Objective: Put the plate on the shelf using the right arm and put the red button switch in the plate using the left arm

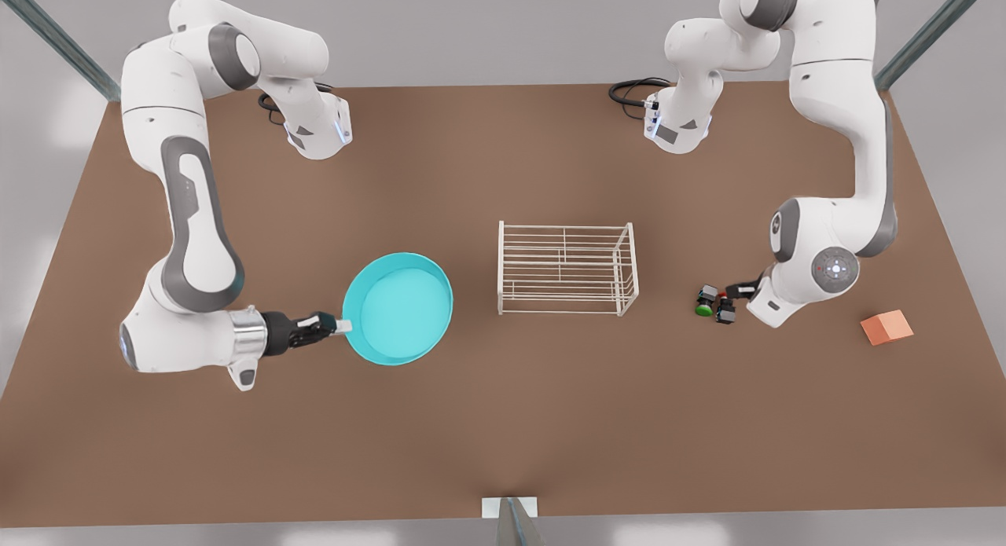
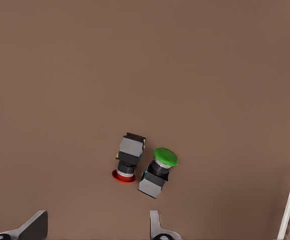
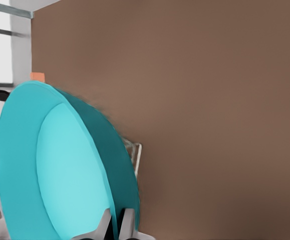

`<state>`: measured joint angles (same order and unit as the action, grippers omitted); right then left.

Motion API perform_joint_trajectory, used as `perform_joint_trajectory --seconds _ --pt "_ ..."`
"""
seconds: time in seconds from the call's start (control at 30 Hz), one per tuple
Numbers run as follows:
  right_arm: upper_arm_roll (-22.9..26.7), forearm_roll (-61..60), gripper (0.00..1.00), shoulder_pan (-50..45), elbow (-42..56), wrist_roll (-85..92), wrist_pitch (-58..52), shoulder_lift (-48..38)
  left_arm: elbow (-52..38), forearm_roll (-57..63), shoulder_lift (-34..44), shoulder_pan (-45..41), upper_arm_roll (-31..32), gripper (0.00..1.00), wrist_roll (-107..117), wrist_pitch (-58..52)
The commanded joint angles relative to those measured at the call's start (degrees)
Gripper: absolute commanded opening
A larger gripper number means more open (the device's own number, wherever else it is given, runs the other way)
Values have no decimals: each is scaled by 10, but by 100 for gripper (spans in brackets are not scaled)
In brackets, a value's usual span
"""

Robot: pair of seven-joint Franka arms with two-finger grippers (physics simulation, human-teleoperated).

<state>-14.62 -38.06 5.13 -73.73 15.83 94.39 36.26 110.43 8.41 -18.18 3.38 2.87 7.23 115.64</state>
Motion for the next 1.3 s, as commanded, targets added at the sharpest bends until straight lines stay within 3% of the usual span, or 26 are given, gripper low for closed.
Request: perform_joint_trajectory --seconds 0.0,0.17,0.37,0.6,1.27 --pt "-1 -12 21 -19 8 -20 13 6 25 0 -8 0 -4 100 -1 164" --pt "-1 -20 21 -86 48 -20 56 30 62 1 -53 10 -4 100 -3 259" --pt "-1 -19 21 -171 80 -68 130 51 80 0 -68 15 -4 100 -8 259" --pt "-1 -46 21 -236 85 -93 196 71 96 0 -77 21 -5 100 -200 257" --pt "3 -5 21 -334 67 -81 232 115 95 0 -114 30 -13 100 -247 271"
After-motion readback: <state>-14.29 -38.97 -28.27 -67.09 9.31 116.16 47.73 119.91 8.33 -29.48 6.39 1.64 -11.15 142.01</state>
